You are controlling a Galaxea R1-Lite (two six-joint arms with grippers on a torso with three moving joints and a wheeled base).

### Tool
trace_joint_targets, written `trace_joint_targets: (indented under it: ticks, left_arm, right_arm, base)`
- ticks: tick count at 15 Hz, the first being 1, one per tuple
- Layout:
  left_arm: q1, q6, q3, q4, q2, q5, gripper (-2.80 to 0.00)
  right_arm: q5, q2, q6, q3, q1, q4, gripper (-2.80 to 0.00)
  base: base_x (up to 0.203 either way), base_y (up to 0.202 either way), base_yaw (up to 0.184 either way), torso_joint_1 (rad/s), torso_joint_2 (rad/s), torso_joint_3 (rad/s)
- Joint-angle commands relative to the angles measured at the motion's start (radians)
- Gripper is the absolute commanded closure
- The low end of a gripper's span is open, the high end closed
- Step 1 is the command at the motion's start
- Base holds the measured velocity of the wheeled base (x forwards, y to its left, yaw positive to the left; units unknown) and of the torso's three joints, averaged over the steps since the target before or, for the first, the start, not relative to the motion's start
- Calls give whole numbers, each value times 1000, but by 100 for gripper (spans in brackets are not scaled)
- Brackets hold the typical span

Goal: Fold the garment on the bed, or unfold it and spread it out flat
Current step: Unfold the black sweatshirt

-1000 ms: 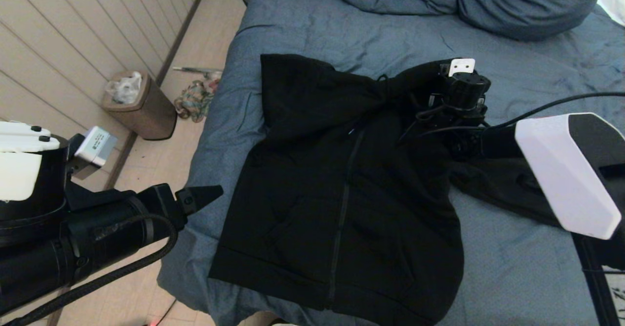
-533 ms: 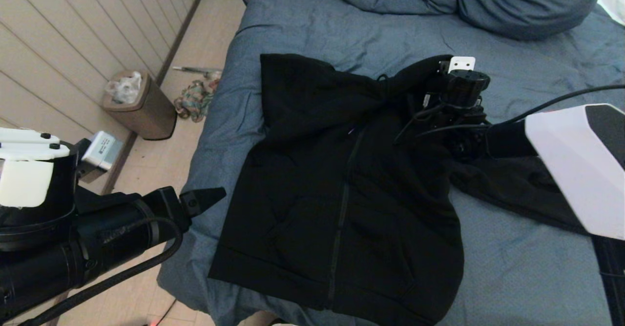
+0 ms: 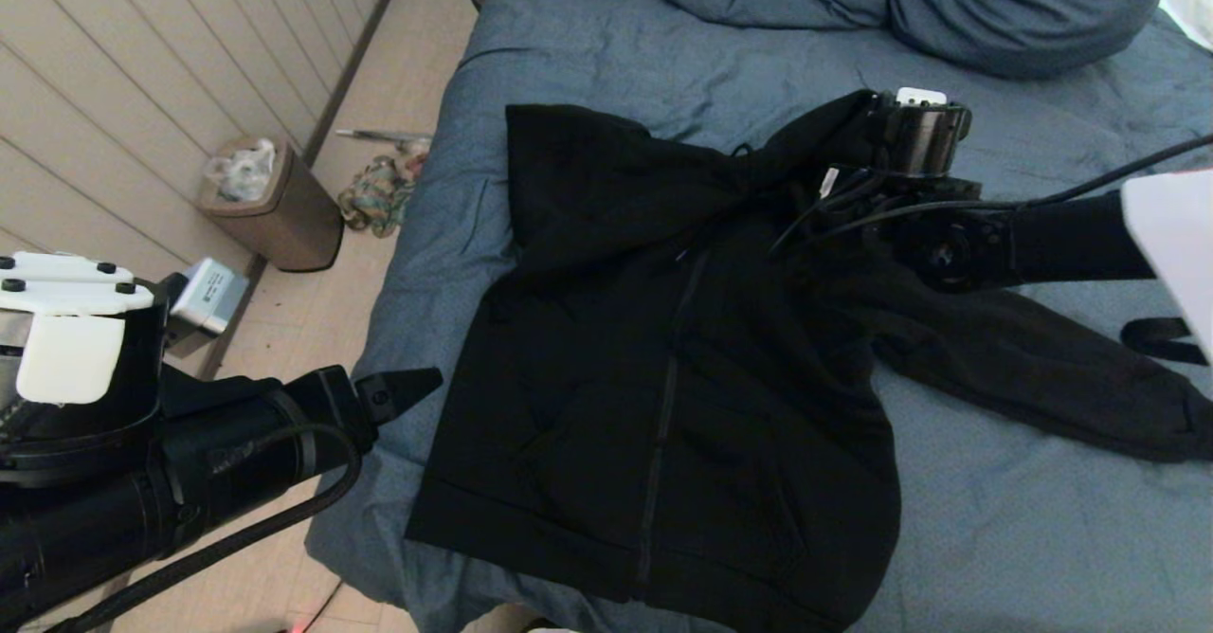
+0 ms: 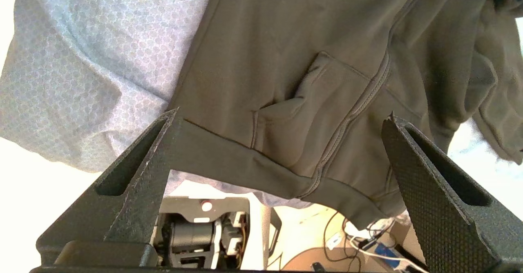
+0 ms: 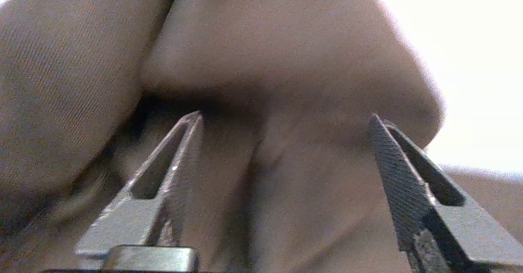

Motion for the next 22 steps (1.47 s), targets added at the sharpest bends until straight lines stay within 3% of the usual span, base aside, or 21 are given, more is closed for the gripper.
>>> trace_joint_targets:
  ticks: [1, 4, 6, 7, 8, 10, 12, 14, 19, 22]
  left_arm:
    - [0, -4, 1, -1, -6, 2, -280]
    - [0, -4, -6, -1, -7, 3, -280]
    - [9, -5, -18, -1, -14, 11, -280]
    - [27, -2, -33, -1, -16, 11, -280]
    - [54, 2, -57, 5, -14, 8, -280]
    - [100, 14, -124, 16, 24, 1, -280]
    - [148, 43, -224, 23, 113, -29, -280]
    - [194, 70, -343, 25, 233, -61, -280]
    - [266, 117, -732, 49, 600, -111, -280]
    - [300, 120, -940, 88, 730, -140, -280]
  right_arm:
    - [65, -69, 135, 3, 1, 150, -280]
    - [314, -170, 395, -2, 2, 402, -280]
    - [420, -232, 479, 1, 3, 469, -280]
    - [471, -265, 514, 11, 9, 506, -83]
    - [521, -300, 545, 37, 16, 541, 0]
    - [640, -363, 575, 132, 10, 557, 0]
    - [833, -433, 586, 250, -22, 558, 0]
    - [934, -491, 588, 375, -63, 556, 0]
    - [980, -606, 580, 623, -96, 385, 0]
    - [991, -618, 577, 679, -95, 326, 0]
  base:
    - [0, 0, 0, 0, 0, 0]
    - [0, 0, 0, 0, 0, 0]
    - [0, 0, 0, 0, 0, 0]
    - [0, 0, 0, 0, 0, 0]
    - [0, 0, 0, 0, 0, 0]
    - [0, 0, 0, 0, 0, 0]
    - [0, 0, 0, 0, 0, 0]
    - [0, 0, 0, 0, 0, 0]
    - [0, 0, 0, 0, 0, 0]
    - [0, 0, 0, 0, 0, 0]
